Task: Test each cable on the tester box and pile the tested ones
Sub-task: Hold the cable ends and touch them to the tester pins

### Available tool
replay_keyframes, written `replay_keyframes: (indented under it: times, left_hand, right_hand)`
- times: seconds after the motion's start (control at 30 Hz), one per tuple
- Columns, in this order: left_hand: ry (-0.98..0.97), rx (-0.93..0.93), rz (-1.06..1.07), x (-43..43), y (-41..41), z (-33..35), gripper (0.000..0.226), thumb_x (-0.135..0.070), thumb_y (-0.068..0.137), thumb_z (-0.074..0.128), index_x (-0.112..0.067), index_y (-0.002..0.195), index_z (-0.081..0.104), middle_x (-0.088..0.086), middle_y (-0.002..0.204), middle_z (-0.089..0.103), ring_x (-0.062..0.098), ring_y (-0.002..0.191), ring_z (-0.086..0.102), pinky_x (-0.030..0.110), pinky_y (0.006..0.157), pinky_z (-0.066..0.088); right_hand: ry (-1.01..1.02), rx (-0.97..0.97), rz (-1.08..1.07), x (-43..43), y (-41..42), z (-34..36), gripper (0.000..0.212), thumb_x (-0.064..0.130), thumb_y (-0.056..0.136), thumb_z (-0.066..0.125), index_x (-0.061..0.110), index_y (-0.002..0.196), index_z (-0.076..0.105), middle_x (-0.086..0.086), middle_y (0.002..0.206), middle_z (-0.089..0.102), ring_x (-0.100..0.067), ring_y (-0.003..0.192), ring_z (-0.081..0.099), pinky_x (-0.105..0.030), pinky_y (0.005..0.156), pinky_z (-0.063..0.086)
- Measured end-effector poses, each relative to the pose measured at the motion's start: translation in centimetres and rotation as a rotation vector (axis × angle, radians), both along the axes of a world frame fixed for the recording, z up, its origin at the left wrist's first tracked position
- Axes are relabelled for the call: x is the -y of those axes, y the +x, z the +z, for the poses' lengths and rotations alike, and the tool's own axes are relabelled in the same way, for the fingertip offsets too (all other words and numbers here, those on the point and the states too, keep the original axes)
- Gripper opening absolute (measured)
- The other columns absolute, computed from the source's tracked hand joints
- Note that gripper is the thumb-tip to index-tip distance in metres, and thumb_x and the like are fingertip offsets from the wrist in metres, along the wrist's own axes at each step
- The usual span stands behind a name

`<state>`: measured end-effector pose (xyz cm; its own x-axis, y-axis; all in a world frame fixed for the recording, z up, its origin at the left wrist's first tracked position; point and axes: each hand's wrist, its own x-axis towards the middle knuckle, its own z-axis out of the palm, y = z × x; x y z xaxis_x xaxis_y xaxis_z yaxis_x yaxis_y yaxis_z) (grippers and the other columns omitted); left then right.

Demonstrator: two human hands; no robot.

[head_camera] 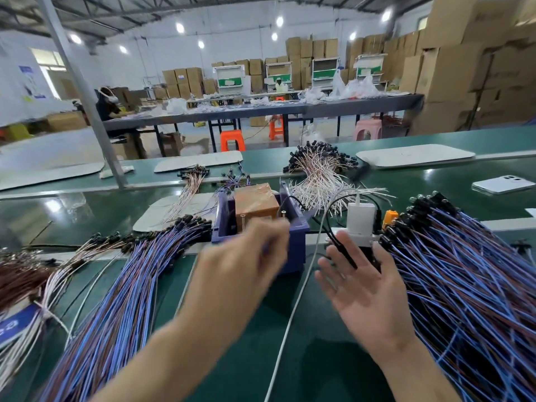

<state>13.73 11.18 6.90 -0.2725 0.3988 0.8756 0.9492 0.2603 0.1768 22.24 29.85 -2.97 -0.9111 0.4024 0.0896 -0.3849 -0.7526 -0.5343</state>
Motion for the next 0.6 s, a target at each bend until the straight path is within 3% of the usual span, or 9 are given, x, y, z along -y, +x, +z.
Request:
replay_keyframes:
  times: [0.1, 0.17, 0.23, 0.3, 0.33, 0.4, 0.5, 0.57, 0.6]
  left_hand:
    - [-0.283, -0.076, -0.076, -1.3, 1.3, -5.7, 0.016, -0.021, 0.100, 0.056, -0.016, 0.091, 0.068, -0.009, 0.070, 0.062, 0.006, 0.058, 0.058, 0.030, 0.045, 0.047]
    - [-0.462, -0.116, -0.034, -1.7, 0.7, -7.7, 0.004, -0.019, 0.092, 0.069, -0.021, 0.090, 0.065, -0.008, 0.070, 0.057, 0.010, 0.054, 0.057, 0.033, 0.041, 0.043]
    - [-0.595, -0.119, 0.011, -1.8, 0.7, -9.3, 0.011, -0.022, 0.088, 0.074, -0.025, 0.091, 0.064, -0.009, 0.069, 0.056, 0.011, 0.049, 0.053, 0.033, 0.038, 0.040]
    - [-0.624, -0.109, -0.013, -1.6, 0.2, -9.9, 0.004, -0.029, 0.095, 0.064, -0.028, 0.092, 0.066, -0.010, 0.067, 0.057, 0.011, 0.046, 0.051, 0.031, 0.036, 0.040]
    - [-0.625, -0.100, -0.032, -1.3, 0.0, -9.7, 0.012, -0.032, 0.098, 0.057, -0.029, 0.091, 0.067, -0.010, 0.067, 0.059, 0.010, 0.046, 0.052, 0.029, 0.037, 0.040]
    - [-0.667, -0.148, -0.027, -0.4, -1.0, -9.4, 0.024, -0.036, 0.099, 0.048, -0.030, 0.090, 0.070, -0.012, 0.068, 0.061, 0.009, 0.051, 0.056, 0.025, 0.043, 0.044]
    - [-0.690, -0.235, 0.069, 2.6, -2.9, -7.9, 0.023, -0.032, 0.097, 0.048, -0.028, 0.094, 0.071, -0.011, 0.078, 0.060, 0.015, 0.069, 0.061, 0.029, 0.067, 0.047]
    - [-0.625, -0.258, 0.196, 4.7, -4.5, -6.8, 0.017, -0.019, 0.082, 0.069, -0.024, 0.098, 0.072, -0.003, 0.090, 0.061, 0.025, 0.087, 0.058, 0.036, 0.082, 0.040]
    - [-0.549, -0.220, 0.280, 5.6, -5.0, -6.4, 0.034, -0.011, 0.069, 0.081, -0.022, 0.101, 0.074, 0.002, 0.097, 0.060, 0.029, 0.095, 0.053, 0.039, 0.086, 0.036]
  right_hand:
    - [-0.071, -0.045, -0.016, 0.0, 0.4, 0.1, 0.050, 0.054, 0.094, 0.056, 0.017, 0.124, 0.072, -0.007, 0.106, 0.073, -0.026, 0.098, 0.071, -0.043, 0.092, 0.057]
    - [-0.122, -0.039, -0.058, -0.1, 0.5, 0.3, 0.044, 0.051, 0.093, 0.057, 0.017, 0.112, 0.076, -0.001, 0.088, 0.070, -0.018, 0.079, 0.069, -0.038, 0.081, 0.060]
    - [-0.158, -0.028, -0.098, -0.5, 0.5, 0.4, 0.031, 0.044, 0.092, 0.059, 0.018, 0.091, 0.074, 0.007, 0.060, 0.045, -0.008, 0.050, 0.041, -0.023, 0.053, 0.051]
    - [-0.114, 0.022, -0.151, -0.7, 0.4, 0.5, 0.023, 0.039, 0.090, 0.059, 0.021, 0.077, 0.063, 0.007, 0.050, 0.021, -0.008, 0.043, 0.012, -0.018, 0.033, 0.029]
    - [-0.087, 0.056, -0.179, -0.9, 0.5, 0.5, 0.023, 0.039, 0.090, 0.059, 0.022, 0.074, 0.059, 0.006, 0.050, 0.014, -0.009, 0.043, 0.006, -0.019, 0.030, 0.022]
    - [-0.067, 0.109, -0.226, -1.4, 0.9, 0.4, 0.025, 0.041, 0.090, 0.058, 0.023, 0.072, 0.058, 0.006, 0.052, 0.008, -0.010, 0.043, 0.002, -0.022, 0.030, 0.015]
    - [-0.068, 0.159, -0.253, -2.1, 1.3, 0.2, 0.030, 0.046, 0.089, 0.058, 0.023, 0.071, 0.062, 0.007, 0.049, 0.011, -0.010, 0.044, 0.002, -0.023, 0.031, 0.011]
    - [-0.033, 0.191, -0.214, -1.7, 1.3, 0.2, 0.031, 0.047, 0.090, 0.059, 0.022, 0.073, 0.065, 0.008, 0.046, 0.016, -0.009, 0.042, 0.003, -0.021, 0.032, 0.011]
    - [0.009, 0.216, -0.183, -1.2, 1.2, 0.1, 0.029, 0.047, 0.089, 0.060, 0.021, 0.075, 0.066, 0.008, 0.046, 0.017, -0.008, 0.041, 0.005, -0.019, 0.032, 0.011]
